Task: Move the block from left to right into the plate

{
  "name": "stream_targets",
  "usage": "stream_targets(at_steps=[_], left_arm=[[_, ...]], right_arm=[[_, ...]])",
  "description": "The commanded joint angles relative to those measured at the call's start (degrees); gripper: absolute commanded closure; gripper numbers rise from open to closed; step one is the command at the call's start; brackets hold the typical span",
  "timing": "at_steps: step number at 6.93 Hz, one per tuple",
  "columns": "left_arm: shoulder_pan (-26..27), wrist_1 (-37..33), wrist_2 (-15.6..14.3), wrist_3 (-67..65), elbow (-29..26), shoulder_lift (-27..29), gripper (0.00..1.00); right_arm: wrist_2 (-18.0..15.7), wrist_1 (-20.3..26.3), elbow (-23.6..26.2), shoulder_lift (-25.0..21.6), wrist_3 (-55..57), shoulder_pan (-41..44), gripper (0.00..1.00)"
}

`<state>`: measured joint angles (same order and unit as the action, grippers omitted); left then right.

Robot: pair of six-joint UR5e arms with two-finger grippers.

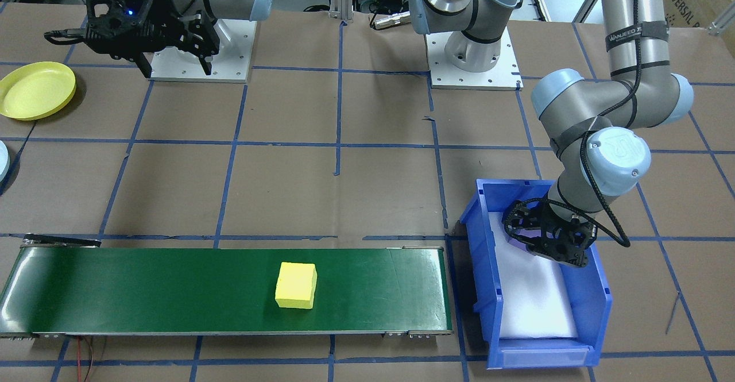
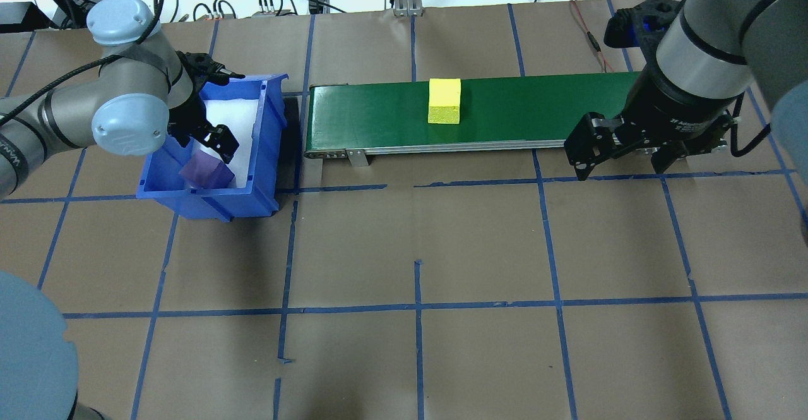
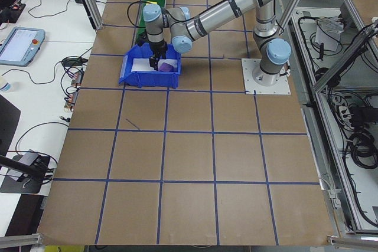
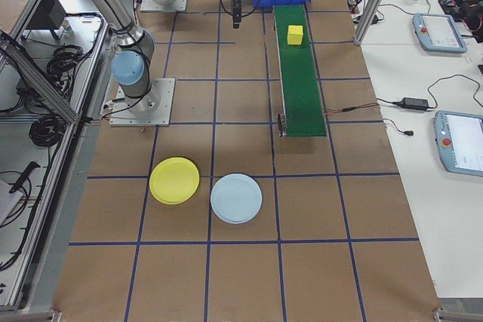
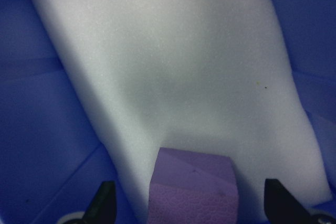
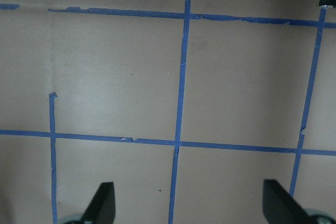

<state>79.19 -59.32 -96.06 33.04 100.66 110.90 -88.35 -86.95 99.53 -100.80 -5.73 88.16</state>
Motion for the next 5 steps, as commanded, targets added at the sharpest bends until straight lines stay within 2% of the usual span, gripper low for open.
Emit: stream_targets(at_steps=[1, 3, 5], left_arm=[[0.00, -0.01, 0.00, 0.54, 0.58, 0.28, 0.00], [0.00, 0.08, 0.00, 1.24, 1.46, 1.25, 0.00], [0.00, 0.17, 0.00, 1.16, 1.55, 1.42, 0.00]], right_arm=[[0.63, -0.93, -1.79, 1.91, -0.16, -1.57, 0.00], [0.55, -0.24, -9.06, 12.07, -0.77, -10.85, 0.00], [0.90, -1.55, -10.41, 16.59, -4.72, -16.85, 0.00]])
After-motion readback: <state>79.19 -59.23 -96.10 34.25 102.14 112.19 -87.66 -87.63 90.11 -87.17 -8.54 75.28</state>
